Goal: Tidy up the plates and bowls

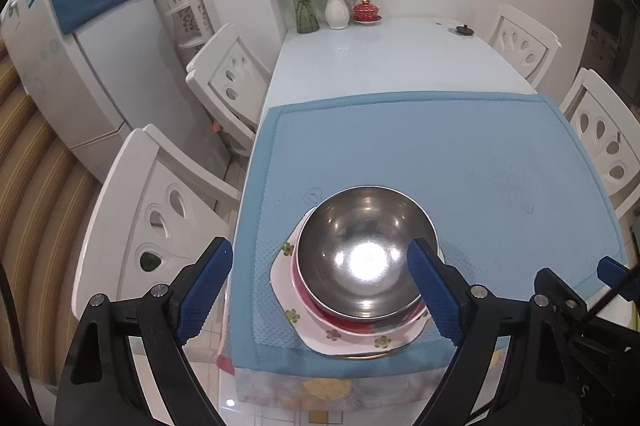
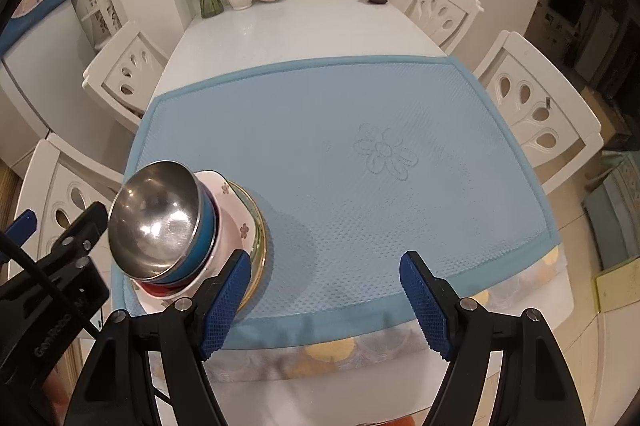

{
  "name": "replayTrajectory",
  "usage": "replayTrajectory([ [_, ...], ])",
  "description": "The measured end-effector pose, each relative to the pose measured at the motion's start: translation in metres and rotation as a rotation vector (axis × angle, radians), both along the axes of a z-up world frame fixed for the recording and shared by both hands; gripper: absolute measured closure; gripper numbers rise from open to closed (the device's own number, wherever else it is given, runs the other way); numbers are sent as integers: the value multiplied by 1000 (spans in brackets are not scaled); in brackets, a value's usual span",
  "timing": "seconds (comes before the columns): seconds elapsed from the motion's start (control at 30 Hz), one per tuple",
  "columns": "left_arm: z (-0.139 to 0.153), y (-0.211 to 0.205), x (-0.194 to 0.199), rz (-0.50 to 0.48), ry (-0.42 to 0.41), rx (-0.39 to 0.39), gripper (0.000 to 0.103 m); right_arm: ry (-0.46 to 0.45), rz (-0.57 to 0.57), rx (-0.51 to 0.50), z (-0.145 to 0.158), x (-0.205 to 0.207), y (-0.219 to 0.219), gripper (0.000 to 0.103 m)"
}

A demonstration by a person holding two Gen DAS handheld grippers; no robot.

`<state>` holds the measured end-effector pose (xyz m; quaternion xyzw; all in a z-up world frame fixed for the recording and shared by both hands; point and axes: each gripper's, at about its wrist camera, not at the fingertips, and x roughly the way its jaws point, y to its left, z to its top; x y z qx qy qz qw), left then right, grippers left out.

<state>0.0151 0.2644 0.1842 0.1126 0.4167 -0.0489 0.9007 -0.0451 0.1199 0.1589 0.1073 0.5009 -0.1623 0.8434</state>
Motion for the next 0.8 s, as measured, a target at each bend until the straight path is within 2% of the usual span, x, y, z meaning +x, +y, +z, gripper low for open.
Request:
replayTrajectory([
  [0.2,-2,-3,0,50,11,-3,15,9,55,-9,1,8,-7,28],
  [0.37,4,-4,-2,95,0,-45,15,25,94,-24,0,13,-13,28],
  [0.8,5,-6,-1,85,-8,-16,15,20,104,-25,1,17,-14,28],
])
